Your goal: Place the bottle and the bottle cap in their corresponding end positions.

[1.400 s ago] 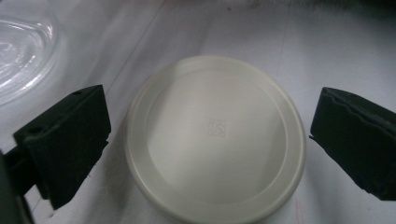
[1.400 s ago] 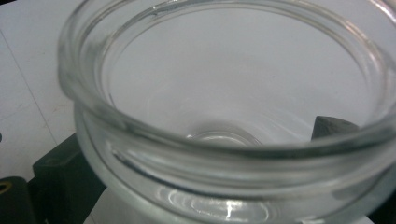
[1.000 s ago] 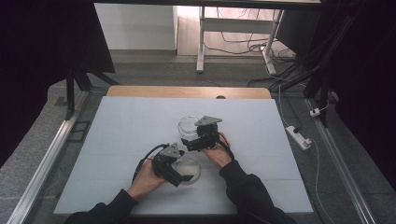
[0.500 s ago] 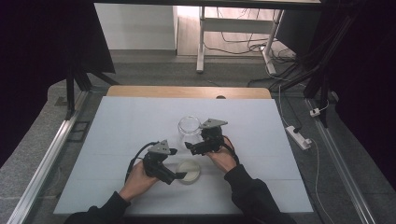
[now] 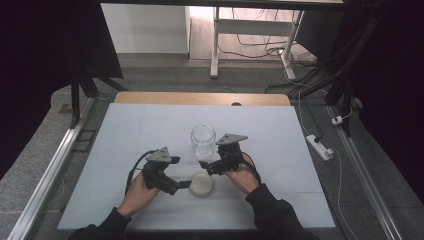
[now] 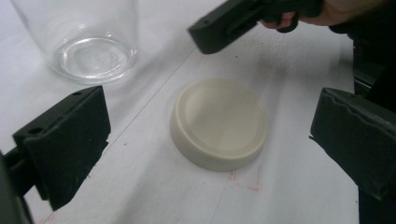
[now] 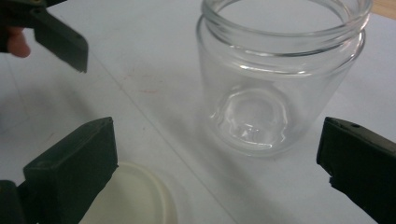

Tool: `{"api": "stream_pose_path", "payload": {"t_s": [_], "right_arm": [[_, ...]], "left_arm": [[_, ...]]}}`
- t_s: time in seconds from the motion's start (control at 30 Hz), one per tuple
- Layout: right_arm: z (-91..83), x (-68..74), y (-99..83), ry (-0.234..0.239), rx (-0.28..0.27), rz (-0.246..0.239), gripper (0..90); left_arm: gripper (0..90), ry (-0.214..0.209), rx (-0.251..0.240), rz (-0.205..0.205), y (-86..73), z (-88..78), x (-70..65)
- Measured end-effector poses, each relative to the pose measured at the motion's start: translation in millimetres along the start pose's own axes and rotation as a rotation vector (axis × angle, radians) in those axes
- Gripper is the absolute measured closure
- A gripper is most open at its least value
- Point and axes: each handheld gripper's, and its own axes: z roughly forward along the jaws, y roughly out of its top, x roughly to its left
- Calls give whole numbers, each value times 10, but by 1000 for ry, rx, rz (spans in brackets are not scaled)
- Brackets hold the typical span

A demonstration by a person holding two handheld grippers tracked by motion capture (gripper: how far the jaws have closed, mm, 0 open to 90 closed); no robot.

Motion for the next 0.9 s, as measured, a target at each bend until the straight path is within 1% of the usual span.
{"api": "stream_pose_path", "payload": {"t_s": [0.17, 0.33, 0.43, 0.5, 0.57, 0.7, 0.83, 0.9], "right_arm": [[-113, 80, -39, 7, -13, -21, 0], [-243, 123, -89, 23, -31, -12, 0], [-325, 136, -119, 26, -42, -16, 0], [-382, 147, -140, 15, -49, -31, 0], [-441, 152, -164, 13, -59, -33, 0], [-566, 153, -228, 11, -70, -14, 0], [-698, 146, -314, -4, -81, -3, 0], [-773, 144, -358, -20, -87, -5, 0]], "left_arm": [[0, 20, -6, -4, -33, -103, -28], [0, 45, -13, -11, -90, -228, -47], [0, 61, -24, -20, -132, -312, -55], [0, 73, -29, -26, -165, -368, -59], [0, 80, -35, -32, -198, -424, -62], [0, 97, -46, -43, -262, -522, -67], [0, 111, -54, -55, -324, -607, -75], [0, 121, -61, -57, -355, -652, -86]]}}
